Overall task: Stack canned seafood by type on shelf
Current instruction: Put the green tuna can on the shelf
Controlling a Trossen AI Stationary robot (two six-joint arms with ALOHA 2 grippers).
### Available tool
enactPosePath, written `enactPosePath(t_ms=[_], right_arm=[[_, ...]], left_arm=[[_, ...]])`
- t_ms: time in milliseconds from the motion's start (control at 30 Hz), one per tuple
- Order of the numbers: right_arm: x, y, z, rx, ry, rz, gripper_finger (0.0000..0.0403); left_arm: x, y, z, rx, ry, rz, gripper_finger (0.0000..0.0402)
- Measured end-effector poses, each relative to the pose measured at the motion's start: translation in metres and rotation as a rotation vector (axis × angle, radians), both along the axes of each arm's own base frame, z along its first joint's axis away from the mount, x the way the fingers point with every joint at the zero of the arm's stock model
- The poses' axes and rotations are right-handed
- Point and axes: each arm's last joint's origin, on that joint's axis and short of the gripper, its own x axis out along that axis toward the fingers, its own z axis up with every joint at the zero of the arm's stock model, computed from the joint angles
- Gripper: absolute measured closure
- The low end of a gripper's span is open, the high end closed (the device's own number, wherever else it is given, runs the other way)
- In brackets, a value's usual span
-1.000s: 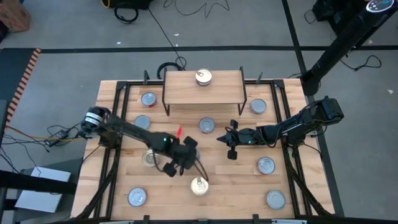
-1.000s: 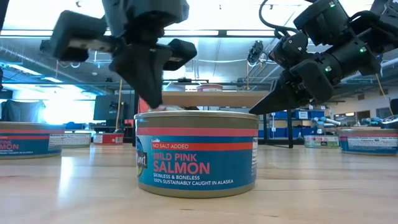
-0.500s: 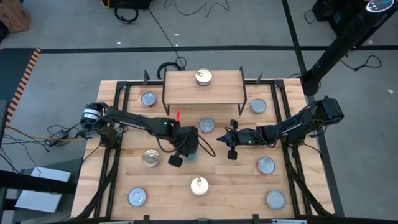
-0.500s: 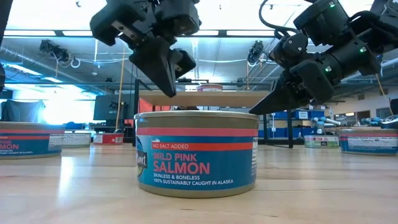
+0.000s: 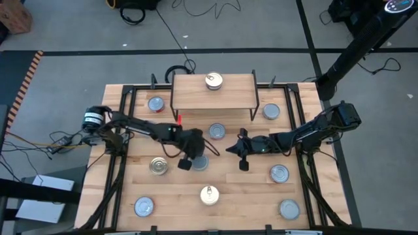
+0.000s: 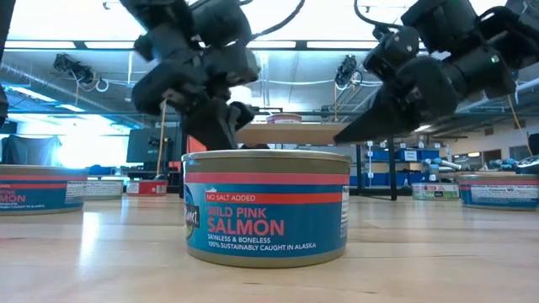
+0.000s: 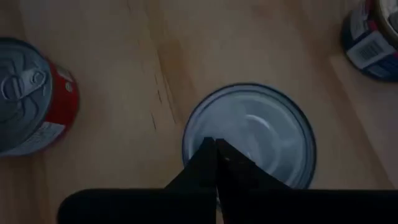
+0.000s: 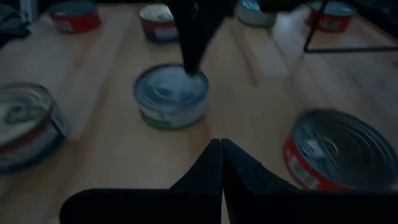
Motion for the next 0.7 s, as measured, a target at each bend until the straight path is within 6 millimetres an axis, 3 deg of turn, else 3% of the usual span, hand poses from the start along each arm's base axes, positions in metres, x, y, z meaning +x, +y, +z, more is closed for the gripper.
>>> enactPosePath(t_ms=[233,533,700], right_arm=[[0.021,0.013,0.016,-0.011,0.001,0.038,0.0395],[0.071,0.029,0.014,0.015,0.096,0.127,0.0395],[0.097,0.036,0.008,-0.009,0.157,0.162,0.0390]], left_arm=[[-0.022,0.002,-0.014,-0.032,-0.193,0.067,0.0401],[-0.051,0.005,-0.039,-0.052,-0.480,0.165,0.0401],[-0.068,0.007,-0.051,-0.048,-0.522,0.229,0.0401]])
